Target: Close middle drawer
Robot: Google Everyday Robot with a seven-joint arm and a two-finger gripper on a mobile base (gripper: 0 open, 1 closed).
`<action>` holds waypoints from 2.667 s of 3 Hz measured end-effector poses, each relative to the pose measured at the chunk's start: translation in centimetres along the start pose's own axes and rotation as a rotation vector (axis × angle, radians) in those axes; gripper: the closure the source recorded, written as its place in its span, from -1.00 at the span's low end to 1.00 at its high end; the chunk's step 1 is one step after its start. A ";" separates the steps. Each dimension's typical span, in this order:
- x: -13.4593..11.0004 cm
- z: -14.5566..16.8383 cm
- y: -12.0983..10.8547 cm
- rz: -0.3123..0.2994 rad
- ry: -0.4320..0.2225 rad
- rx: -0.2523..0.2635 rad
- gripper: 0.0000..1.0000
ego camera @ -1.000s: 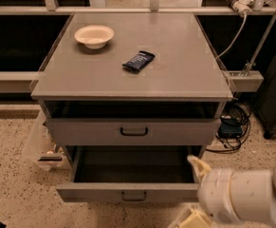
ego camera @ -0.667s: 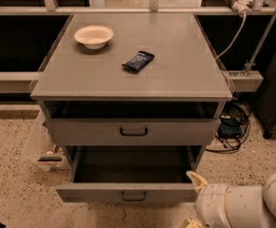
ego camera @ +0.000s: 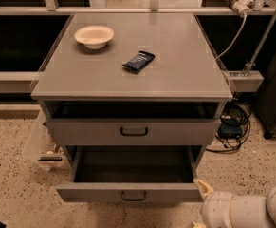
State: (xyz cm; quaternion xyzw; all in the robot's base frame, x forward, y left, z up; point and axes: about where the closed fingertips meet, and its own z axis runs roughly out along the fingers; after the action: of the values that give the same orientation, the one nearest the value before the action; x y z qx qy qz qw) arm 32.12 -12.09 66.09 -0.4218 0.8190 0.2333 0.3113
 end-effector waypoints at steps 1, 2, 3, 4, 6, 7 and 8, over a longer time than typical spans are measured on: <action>5.8 2.5 -5.0 0.114 -0.041 0.048 -1.00; 10.0 5.5 -9.0 0.193 -0.078 0.051 -1.00; 11.0 7.0 -8.6 0.226 -0.091 0.019 -0.64; 10.9 6.8 -8.6 0.222 -0.090 0.022 -0.18; 11.2 7.2 -9.0 0.239 -0.116 0.021 0.76; 12.4 9.2 -12.9 0.273 -0.176 0.058 1.00; 13.4 13.4 -18.1 0.307 -0.266 0.067 1.00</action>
Offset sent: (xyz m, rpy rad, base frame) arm 0.0771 -0.0980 -0.1957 0.1853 0.1024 -0.2581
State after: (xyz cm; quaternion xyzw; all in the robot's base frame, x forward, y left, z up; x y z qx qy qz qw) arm 45.39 -20.43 45.09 -0.2469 0.8327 0.3043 0.3912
